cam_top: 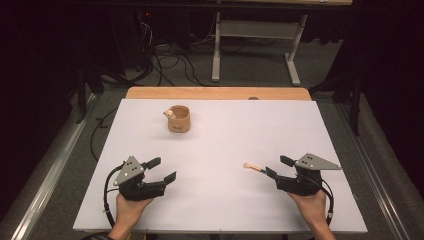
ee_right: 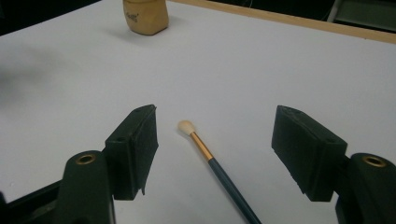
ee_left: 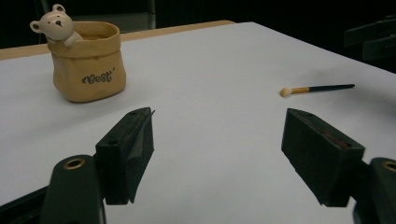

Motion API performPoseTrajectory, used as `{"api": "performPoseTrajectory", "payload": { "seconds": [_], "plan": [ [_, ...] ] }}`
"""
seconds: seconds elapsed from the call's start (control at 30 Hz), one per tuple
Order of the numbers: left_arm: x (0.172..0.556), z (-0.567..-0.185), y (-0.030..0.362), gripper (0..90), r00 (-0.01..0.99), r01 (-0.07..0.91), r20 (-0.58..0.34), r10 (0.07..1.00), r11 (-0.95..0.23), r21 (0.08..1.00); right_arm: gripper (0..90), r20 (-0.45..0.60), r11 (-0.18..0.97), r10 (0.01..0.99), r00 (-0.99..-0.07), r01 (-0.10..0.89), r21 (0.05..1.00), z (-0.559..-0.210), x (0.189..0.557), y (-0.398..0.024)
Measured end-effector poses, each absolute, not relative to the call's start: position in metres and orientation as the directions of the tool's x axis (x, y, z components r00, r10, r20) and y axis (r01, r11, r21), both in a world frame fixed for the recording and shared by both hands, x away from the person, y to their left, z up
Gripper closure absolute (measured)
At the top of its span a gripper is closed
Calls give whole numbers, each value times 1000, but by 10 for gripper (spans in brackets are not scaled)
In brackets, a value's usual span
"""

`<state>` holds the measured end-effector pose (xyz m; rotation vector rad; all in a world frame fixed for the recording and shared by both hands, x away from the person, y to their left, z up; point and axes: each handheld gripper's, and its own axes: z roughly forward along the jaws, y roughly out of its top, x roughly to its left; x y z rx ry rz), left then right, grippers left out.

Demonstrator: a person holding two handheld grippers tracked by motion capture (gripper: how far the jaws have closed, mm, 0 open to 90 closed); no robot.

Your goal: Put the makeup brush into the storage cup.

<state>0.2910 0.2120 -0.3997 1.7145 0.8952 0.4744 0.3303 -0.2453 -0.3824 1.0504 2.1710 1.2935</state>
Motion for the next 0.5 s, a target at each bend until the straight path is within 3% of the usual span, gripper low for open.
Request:
{"api": "performPoseTrajectory", "payload": {
  "seconds": [0.5],
  "plan": [
    [291, -400, 212, 259, 638, 327, -120, 760, -127, 936, 328, 14, 405, 744, -668, 468, 785, -370, 347, -232]
  ]
}}
